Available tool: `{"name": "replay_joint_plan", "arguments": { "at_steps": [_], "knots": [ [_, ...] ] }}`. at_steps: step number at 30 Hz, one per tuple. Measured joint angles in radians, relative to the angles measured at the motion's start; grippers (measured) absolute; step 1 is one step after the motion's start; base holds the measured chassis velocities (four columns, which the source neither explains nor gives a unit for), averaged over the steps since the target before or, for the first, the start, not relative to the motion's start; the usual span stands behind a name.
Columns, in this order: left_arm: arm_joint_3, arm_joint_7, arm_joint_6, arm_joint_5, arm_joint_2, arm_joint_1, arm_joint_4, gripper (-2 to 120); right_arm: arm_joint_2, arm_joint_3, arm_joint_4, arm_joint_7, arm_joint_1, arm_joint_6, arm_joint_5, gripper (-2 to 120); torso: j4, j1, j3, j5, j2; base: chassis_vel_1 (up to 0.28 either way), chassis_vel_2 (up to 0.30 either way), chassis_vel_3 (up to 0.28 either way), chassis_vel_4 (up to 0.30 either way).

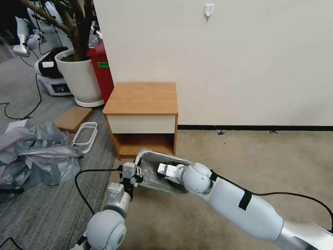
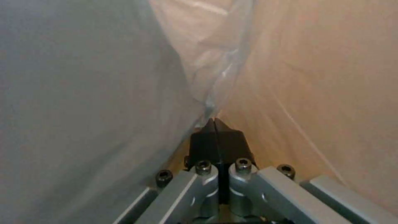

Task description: Pick up the garbage bag from the table and place it over the trash can.

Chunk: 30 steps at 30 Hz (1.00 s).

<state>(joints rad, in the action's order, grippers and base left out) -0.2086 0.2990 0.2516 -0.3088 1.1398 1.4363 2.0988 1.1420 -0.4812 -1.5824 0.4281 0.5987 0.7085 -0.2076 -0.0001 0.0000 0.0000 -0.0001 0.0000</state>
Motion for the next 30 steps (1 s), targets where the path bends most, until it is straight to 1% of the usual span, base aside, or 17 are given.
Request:
{"name": "replay_joint_plan", "arguments": {
  "at_steps": [14, 30],
  "knots": [
    [0.027, 0.002, 0.000, 0.009, 0.018, -0.024, -0.029, 3, 0.043, -0.032, 0.084, -0.001, -0.015, 0.000, -0.040, 0, 0.0001, 0.000, 0.000, 0.0000, 0.000, 0.000, 0.000, 0.000, 0.000],
    [0.043, 0.010, 0.001, 0.001, 0.028, -0.029, -0.033, 3, 0.058, -0.041, 0.112, -0.002, 0.004, -0.001, -0.083, 0, 0.0001, 0.000, 0.000, 0.0001, 0.000, 0.000, 0.000, 0.000, 0.000]
  ]
}}
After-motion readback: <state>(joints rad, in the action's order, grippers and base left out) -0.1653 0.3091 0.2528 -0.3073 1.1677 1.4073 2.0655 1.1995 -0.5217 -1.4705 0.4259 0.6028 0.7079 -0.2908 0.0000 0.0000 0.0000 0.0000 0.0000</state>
